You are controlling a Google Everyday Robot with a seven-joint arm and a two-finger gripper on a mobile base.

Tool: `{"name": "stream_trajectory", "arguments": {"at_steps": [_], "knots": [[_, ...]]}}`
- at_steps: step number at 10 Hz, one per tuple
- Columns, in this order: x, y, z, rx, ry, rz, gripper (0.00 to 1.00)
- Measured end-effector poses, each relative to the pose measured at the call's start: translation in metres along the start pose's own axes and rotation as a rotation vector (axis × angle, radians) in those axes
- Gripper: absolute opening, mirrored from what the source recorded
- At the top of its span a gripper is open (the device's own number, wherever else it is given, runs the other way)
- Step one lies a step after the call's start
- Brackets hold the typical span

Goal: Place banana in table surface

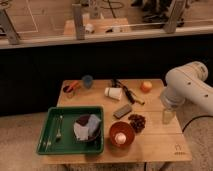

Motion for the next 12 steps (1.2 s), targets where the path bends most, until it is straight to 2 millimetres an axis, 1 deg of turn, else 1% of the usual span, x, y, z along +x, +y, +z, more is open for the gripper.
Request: {"name": "stream_trajectory", "arguments": {"at_steps": [2,4,5,6,8,10,11,12], "knots": [[0.0,-0.003,0.001,0.012,0.008,-0.015,0.8],[-0.003,-0.018,0.008,0.022,0.021,-0.03,0.8],[-0.009,-0.034,0.013,0.039,0.038,-0.048,0.8],[-0.02,-0.051,0.019,0.062,0.053,-0.065,0.8],[-0.047,-0.081,0.028,0.111,0.072,-0.106,0.8],[-0.071,-0.104,0.033,0.153,0.072,-0.144,0.8],[-0.077,-0.115,0.037,0.158,0.064,-0.145,0.8],[-0.077,-0.13,0.043,0.154,0.059,-0.145,0.8]]}}
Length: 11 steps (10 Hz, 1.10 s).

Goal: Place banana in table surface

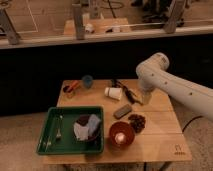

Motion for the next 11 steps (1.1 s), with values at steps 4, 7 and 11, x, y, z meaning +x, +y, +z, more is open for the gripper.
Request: {"name": "stream_trajectory", "arguments": {"at_steps": [4,7,11], "knots": [[0.0,-0.012,0.008,-0.014,-0.008,0.0,0.8],[-0.002,-0.013,0.009,-0.014,-0.012,-0.002,0.8],[-0.007,0.002,0.051,-0.053,-0.063,0.006,0.8]]}}
